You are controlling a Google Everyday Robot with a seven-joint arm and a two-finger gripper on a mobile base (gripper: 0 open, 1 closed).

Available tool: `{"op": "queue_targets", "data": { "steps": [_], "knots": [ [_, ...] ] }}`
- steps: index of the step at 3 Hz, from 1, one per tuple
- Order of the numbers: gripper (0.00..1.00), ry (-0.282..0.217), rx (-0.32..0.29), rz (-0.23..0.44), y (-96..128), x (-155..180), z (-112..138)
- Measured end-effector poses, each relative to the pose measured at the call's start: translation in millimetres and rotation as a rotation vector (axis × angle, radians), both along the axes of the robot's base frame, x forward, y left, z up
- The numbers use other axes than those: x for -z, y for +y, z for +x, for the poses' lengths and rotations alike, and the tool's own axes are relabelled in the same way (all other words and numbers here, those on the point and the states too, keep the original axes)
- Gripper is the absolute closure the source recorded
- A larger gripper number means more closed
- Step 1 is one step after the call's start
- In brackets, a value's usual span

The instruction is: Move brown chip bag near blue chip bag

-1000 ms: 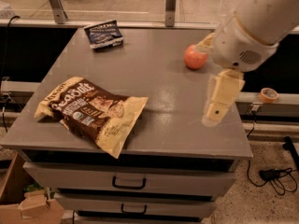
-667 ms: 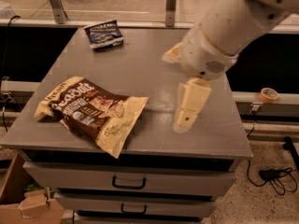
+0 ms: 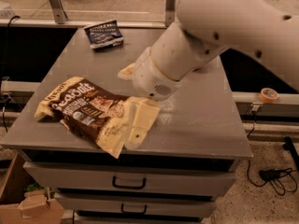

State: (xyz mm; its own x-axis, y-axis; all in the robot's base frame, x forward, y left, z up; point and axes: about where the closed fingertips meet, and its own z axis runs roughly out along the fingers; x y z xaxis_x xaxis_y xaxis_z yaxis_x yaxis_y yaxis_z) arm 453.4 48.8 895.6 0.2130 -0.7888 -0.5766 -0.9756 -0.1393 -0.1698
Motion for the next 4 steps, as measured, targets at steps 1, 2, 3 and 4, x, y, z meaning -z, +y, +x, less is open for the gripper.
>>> {"op": "queue_targets", "data": {
  "steps": [1,2,3,4],
  "knots": [
    [0.00,0.024,-0.029,0.053,39.4,17.4,-5.0],
    [0.00,0.066,-0.043,0.098,70.1,37.9,-7.7],
    [0.18,0.088,-0.050,0.119,87.6,46.8,-6.6],
    [0.42,0.098,-0.050,0.125,91.4,50.7,-4.8]
  ]
}}
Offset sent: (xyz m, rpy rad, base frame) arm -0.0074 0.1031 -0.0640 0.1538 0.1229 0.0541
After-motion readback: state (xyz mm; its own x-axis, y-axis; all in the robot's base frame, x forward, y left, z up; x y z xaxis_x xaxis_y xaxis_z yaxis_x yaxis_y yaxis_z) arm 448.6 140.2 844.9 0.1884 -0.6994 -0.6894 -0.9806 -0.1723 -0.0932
